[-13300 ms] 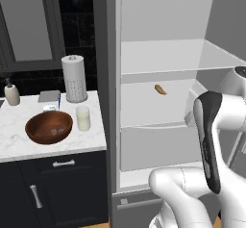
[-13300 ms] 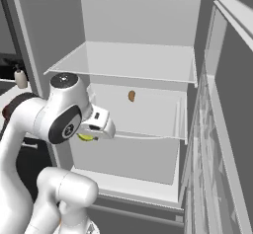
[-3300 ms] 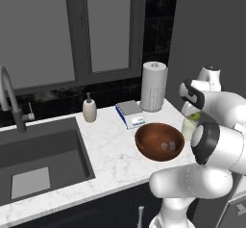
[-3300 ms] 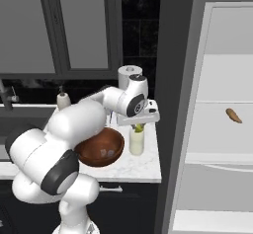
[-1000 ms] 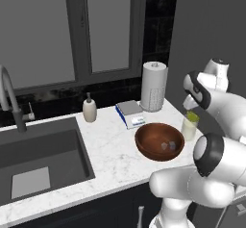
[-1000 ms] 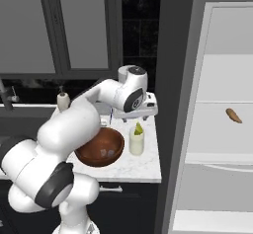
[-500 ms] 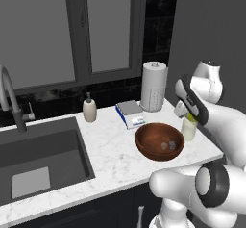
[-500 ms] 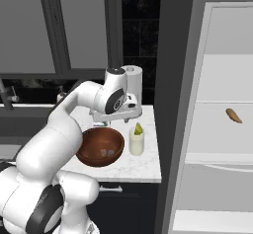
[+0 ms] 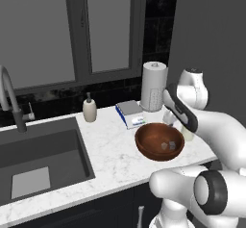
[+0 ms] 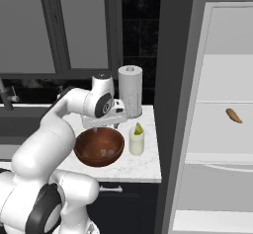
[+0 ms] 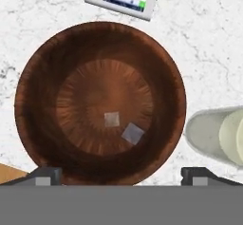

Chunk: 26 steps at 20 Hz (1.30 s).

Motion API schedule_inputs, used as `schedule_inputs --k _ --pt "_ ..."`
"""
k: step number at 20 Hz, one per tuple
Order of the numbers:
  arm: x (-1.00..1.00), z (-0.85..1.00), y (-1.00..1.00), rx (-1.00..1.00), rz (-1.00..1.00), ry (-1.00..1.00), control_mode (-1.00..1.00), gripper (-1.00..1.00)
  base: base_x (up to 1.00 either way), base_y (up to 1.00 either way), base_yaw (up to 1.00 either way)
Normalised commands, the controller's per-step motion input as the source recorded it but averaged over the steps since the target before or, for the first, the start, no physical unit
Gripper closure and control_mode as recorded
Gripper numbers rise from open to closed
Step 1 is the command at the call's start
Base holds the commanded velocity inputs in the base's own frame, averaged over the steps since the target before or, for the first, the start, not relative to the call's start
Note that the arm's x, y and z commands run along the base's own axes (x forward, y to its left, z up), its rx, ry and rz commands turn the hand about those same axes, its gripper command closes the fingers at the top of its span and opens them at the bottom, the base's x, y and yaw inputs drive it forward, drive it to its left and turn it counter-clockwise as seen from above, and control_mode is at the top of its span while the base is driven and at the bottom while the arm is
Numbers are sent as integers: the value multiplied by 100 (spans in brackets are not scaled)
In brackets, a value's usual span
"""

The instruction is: Grab a lemon wedge from the fridge and one ice cube from the ice bowl, and put them in the glass of lemonade.

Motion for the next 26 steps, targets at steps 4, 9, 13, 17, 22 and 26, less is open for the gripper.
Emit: schedule_inputs --k 4,9,13,17,22,26 --pt "13 -59 9 -6 0 18 -100 -100 0 0 0" --pt "29 -71 15 -2 3 9 -100 -100 0 0 0" --pt "24 -44 6 0 4 0 -100 -100 0 0 0" --pt "14 -39 0 0 0 1 -100 -100 0 0 0" --pt "3 -50 0 0 0 5 -100 -100 0 0 0" --pt "0 -32 0 0 1 7 -100 -100 0 0 0"
